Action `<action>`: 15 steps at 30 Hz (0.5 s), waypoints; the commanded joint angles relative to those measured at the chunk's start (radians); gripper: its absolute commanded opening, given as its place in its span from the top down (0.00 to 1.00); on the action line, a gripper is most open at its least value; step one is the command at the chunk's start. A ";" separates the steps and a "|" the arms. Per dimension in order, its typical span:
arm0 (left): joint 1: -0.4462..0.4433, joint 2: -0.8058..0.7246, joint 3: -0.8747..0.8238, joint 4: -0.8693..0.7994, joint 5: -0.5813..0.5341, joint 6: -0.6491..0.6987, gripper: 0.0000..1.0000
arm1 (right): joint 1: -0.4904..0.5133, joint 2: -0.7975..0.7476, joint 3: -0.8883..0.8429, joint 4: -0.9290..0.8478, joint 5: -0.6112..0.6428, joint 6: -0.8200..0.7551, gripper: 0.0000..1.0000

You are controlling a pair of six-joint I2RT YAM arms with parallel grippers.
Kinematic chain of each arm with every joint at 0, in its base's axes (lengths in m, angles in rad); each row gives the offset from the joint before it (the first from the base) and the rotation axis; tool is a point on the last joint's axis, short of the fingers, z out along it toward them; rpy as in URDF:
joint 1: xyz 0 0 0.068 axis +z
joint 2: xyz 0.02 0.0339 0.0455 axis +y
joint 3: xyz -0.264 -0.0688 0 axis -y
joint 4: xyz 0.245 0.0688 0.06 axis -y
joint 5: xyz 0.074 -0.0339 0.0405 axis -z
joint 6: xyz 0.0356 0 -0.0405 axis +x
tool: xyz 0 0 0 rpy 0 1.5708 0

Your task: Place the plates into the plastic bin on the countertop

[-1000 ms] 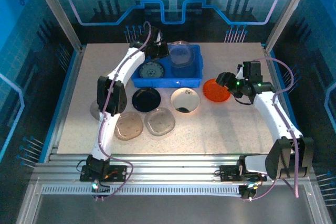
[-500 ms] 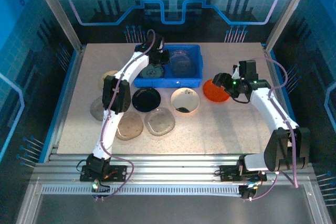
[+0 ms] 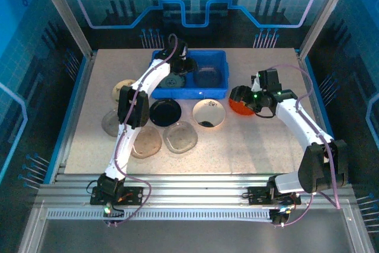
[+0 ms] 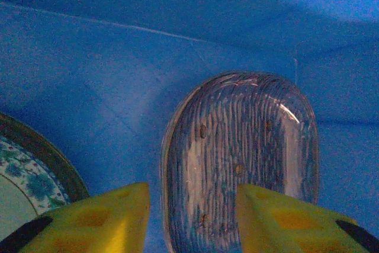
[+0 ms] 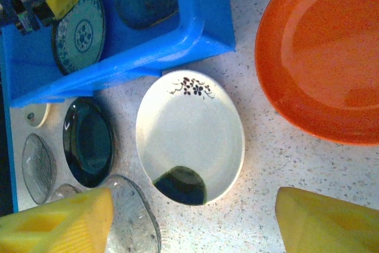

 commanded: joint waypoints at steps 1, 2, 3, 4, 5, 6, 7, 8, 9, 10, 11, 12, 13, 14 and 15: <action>-0.001 -0.081 0.016 -0.045 0.001 0.048 0.55 | 0.033 -0.011 -0.016 -0.027 -0.015 -0.037 0.30; -0.001 -0.103 0.003 -0.042 0.001 0.055 0.53 | 0.041 -0.013 -0.023 -0.023 -0.019 -0.044 0.32; 0.000 -0.130 -0.017 -0.037 0.004 0.060 0.52 | 0.051 -0.015 -0.031 -0.021 -0.021 -0.049 0.35; -0.002 -0.163 -0.040 -0.031 0.009 0.062 0.53 | 0.062 -0.016 -0.038 -0.019 -0.027 -0.055 0.37; -0.003 -0.195 -0.070 -0.027 0.010 0.064 0.52 | 0.072 -0.015 -0.043 -0.022 -0.028 -0.061 0.38; -0.007 -0.238 -0.113 -0.016 0.013 0.065 0.52 | 0.087 -0.015 -0.048 -0.022 -0.026 -0.066 0.40; -0.014 -0.289 -0.171 0.002 0.015 0.067 0.51 | 0.105 -0.014 -0.050 -0.022 -0.027 -0.073 0.41; -0.022 -0.333 -0.231 0.024 0.017 0.070 0.50 | 0.119 -0.013 -0.053 -0.021 -0.027 -0.076 0.42; -0.032 -0.393 -0.309 0.049 0.023 0.073 0.49 | 0.139 -0.013 -0.059 -0.014 -0.027 -0.075 0.42; -0.043 -0.452 -0.386 0.072 0.027 0.071 0.49 | 0.157 -0.013 -0.068 0.001 -0.029 -0.070 0.42; -0.053 -0.500 -0.451 0.092 0.026 0.071 0.49 | 0.173 -0.013 -0.079 0.018 -0.032 -0.062 0.43; -0.064 -0.554 -0.523 0.110 0.023 0.071 0.49 | 0.191 -0.012 -0.091 0.039 -0.038 -0.054 0.43; -0.073 -0.603 -0.587 0.125 0.025 0.068 0.49 | 0.209 -0.011 -0.102 0.056 -0.040 -0.047 0.44; -0.079 -0.639 -0.637 0.137 0.030 0.066 0.49 | 0.222 -0.008 -0.109 0.068 -0.042 -0.041 0.44; -0.088 -0.687 -0.693 0.148 0.033 0.064 0.49 | 0.240 -0.005 -0.118 0.078 -0.043 -0.036 0.44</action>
